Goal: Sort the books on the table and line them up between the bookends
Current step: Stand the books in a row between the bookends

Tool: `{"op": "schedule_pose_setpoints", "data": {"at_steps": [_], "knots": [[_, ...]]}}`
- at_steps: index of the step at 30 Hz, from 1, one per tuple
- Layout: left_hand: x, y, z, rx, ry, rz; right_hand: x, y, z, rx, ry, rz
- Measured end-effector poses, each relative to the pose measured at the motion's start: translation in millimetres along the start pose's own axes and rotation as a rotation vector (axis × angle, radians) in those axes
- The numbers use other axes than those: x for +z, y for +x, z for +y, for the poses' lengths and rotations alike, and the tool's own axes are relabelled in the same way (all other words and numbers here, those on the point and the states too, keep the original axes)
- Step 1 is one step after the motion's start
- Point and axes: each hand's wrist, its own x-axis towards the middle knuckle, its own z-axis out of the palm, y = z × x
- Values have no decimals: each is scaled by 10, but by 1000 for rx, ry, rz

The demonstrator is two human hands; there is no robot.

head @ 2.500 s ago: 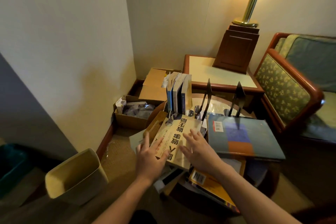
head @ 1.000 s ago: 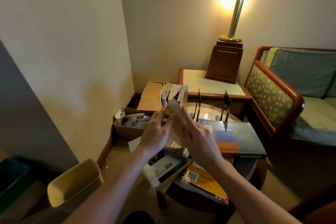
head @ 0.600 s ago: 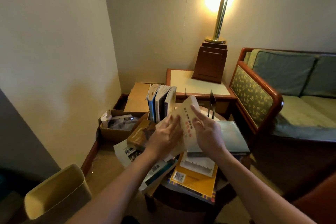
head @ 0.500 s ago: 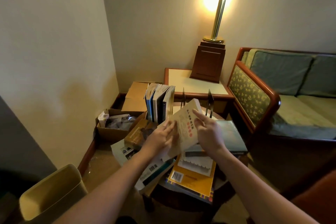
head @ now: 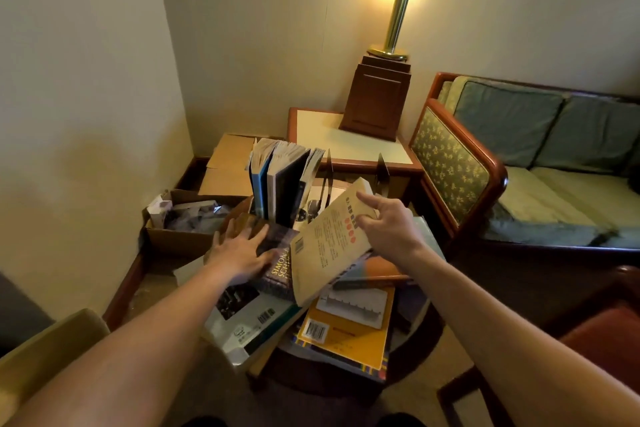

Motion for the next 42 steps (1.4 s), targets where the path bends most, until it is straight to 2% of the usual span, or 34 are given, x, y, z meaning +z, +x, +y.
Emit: {"op": "schedule_pose_setpoints", "data": {"at_steps": [6,12,14,18,20,24,27,30,32,36,42], "knots": [[239,104,20,-12,51,0,-141,213,-200,-135,-269,93],[233,186,37,26,-11,41,-224,393,-235,-140,-327,121],[205,205,73,117,7,177,-244,416,-226,-146,-315,117],[27,324,198,455,74,602,-314,431,-186,-152,-286,101],[-138,448,324,515,108,669,-357,442,-172,-154,-269,97],[-473,717,648,522,171,607,-411,472,-140,-177,-277,106],[-656,912,843,462,219,446,-454,499,-89,-200,-281,109],[-715,1027,933,498,364,304,-499,537,-30,-195,-274,111],[-739,1060,874,518,372,307,-510,560,-1,-196,-276,99],[-799,1080,659,455,421,423,-521,622,31,-210,-266,75],[-862,1027,325,321,334,428,-402,702,-87,-239,-276,48]]}}
